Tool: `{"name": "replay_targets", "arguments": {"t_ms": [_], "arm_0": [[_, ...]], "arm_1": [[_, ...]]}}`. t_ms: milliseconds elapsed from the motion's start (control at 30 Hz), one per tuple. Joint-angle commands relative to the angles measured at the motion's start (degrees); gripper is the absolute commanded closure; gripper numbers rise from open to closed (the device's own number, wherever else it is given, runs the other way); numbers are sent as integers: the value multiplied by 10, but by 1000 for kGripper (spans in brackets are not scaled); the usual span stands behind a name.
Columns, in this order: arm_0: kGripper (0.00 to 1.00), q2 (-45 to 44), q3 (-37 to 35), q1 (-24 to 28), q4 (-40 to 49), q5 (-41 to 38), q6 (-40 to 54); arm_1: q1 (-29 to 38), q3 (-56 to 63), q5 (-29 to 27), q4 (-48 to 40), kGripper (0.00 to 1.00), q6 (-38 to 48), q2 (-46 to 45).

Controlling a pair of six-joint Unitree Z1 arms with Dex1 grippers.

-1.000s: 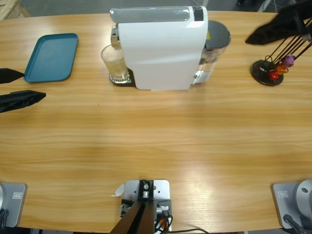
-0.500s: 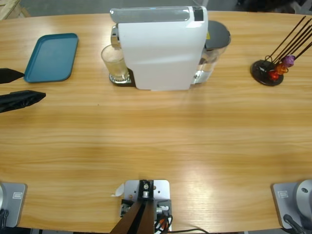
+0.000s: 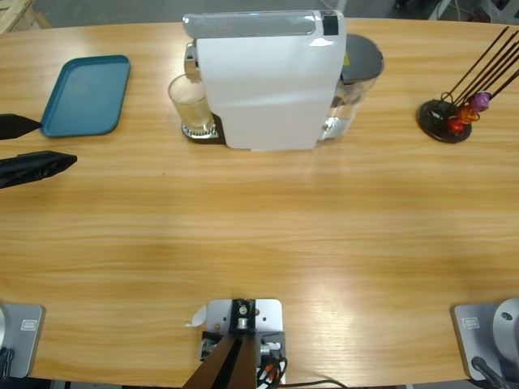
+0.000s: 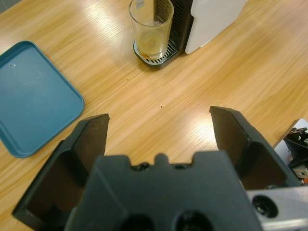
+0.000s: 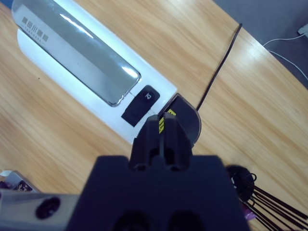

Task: Pour coffee

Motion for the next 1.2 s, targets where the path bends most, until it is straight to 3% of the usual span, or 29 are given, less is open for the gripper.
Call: {"name": "replay_targets", "arguments": {"t_ms": [33, 200, 400, 433, 500, 1200], "arm_0": [[92, 12, 15, -2, -6, -8, 5], [92, 13, 14, -2, -6, -9, 5], [92, 14, 14, -2, -6, -12, 6], [92, 13, 14, -2, -6, -12, 6], [92, 13, 14, -2, -6, -12, 6], [92, 15, 14, -2, -6, -10, 6]], "arm_1": [[-6, 15, -11, 6, 620, -3, -17], [-6, 44, -21, -4, 602, -2, -41], [-6, -17, -16, 11, 619, -5, 20], [-6, -32, -14, 16, 663, -6, 32], [-6, -58, -4, 24, 991, -6, 55], [-5, -33, 26, 31, 1000, -11, 93]]}}
